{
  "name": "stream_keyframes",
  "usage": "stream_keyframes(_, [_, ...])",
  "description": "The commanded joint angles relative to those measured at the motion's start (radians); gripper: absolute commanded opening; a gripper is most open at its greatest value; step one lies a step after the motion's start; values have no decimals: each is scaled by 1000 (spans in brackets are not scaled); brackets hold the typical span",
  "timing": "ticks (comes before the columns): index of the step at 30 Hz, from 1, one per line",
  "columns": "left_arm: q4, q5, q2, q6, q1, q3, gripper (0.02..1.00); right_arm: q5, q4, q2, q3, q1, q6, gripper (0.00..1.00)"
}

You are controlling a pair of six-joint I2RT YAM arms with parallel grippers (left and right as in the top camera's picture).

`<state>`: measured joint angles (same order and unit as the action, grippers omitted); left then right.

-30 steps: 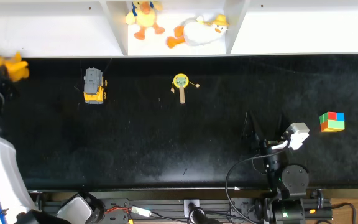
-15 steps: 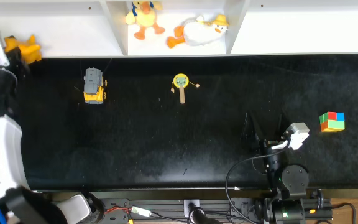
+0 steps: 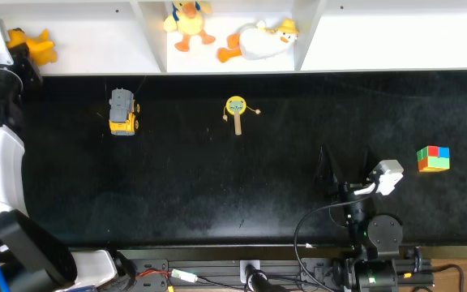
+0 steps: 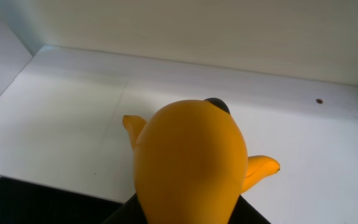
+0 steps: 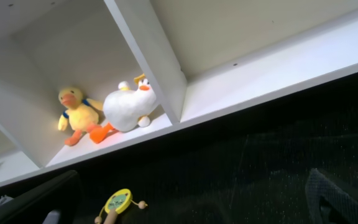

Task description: Store Toys

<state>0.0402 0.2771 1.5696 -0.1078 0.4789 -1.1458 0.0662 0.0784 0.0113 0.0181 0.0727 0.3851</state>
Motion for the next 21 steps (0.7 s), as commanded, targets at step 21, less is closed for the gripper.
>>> stream_keyframes(21, [15,-40,90,-77,-45,-80,178,-8,-6,-7,-13,6,-7,996])
